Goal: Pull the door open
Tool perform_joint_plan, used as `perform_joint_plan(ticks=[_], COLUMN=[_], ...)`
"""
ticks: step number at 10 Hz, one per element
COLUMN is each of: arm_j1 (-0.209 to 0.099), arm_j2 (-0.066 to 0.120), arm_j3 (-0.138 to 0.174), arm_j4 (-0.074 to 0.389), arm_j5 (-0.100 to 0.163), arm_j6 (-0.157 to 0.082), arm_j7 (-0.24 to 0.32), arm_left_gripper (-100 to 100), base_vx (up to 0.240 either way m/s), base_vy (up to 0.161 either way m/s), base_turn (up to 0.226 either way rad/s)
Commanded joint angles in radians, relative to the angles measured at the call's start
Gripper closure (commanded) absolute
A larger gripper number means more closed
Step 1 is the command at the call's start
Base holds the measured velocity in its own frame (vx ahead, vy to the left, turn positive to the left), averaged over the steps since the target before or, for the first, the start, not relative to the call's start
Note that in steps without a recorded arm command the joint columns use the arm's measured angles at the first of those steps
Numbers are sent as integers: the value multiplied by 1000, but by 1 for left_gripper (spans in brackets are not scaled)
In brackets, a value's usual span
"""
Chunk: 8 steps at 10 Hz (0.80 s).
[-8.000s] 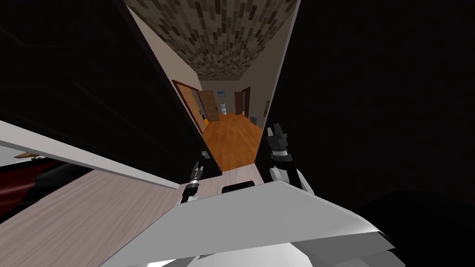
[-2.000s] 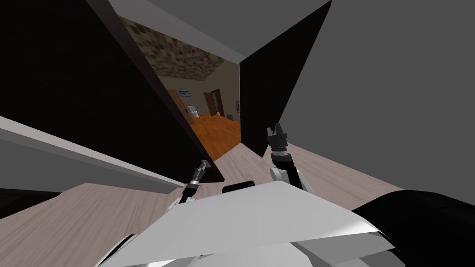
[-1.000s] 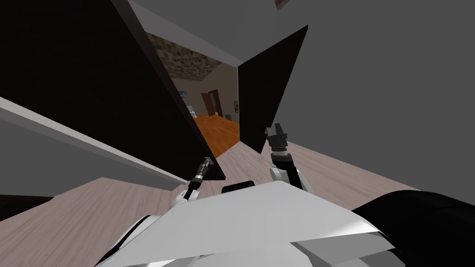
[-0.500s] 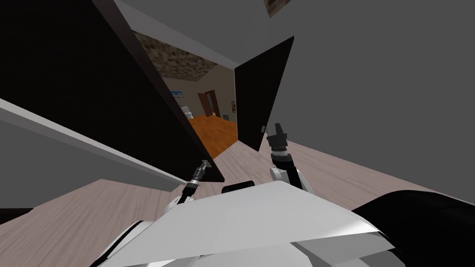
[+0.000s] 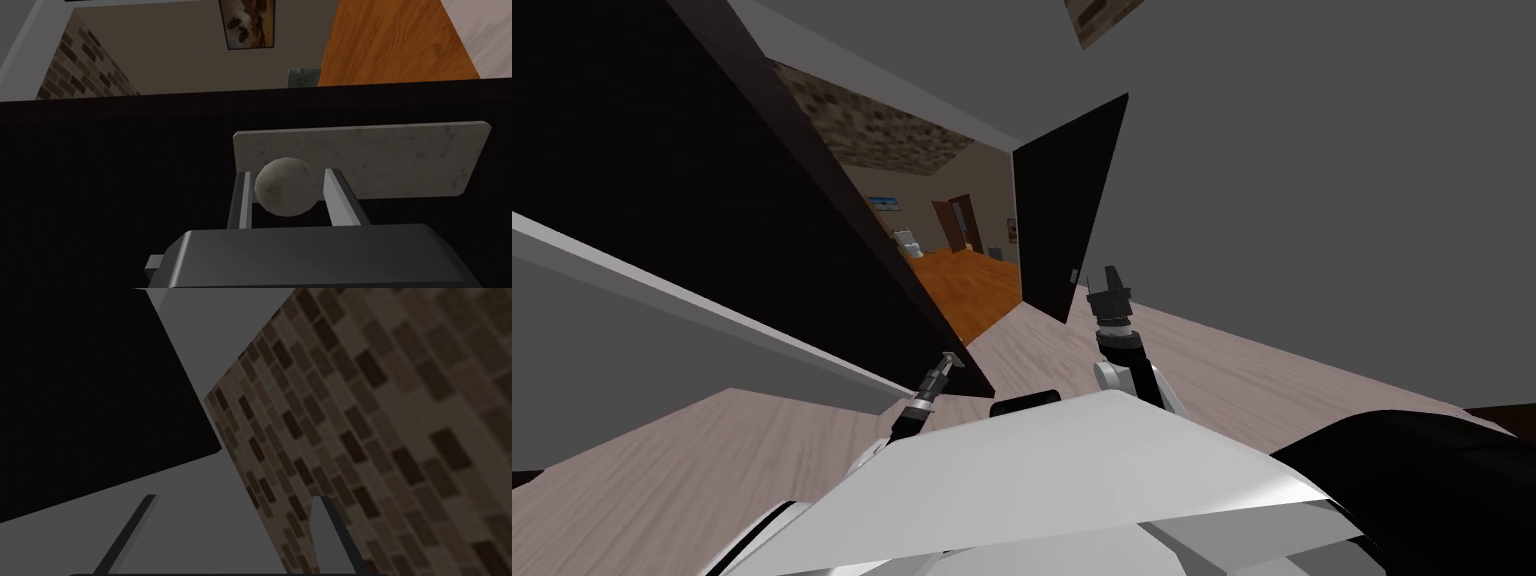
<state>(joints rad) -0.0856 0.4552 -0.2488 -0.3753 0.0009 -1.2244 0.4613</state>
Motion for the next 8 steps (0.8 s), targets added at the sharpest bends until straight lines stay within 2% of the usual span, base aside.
perform_joint_plan(ticks=[1, 2, 3, 4, 6, 7, 8], arm_j1=[-14, -8, -16, -8, -3, -3, -3], arm_j2=[2, 9, 1, 7, 12, 12, 12], arm_j3=[-2, -5, -5, -9, -11, -11, -11], arm_j4=[38, 41, 51, 61, 66, 25, 48], arm_j5=[0, -1, -2, -1, 0, 0, 0], arm_j6=[-32, -45, -40, -63, -74, -74, -74], arm_j7=[5, 10, 6, 10, 13, 13, 13], arm_left_gripper=[100, 100, 100, 100, 100, 100, 100], base_vx=[-37, -34, -14, -85, -148, -111, -51], base_vy=[20, 19, 9, 36, 96, 56, 0], base_turn=[-24, -43, -16, -170, -148, -10, 17])
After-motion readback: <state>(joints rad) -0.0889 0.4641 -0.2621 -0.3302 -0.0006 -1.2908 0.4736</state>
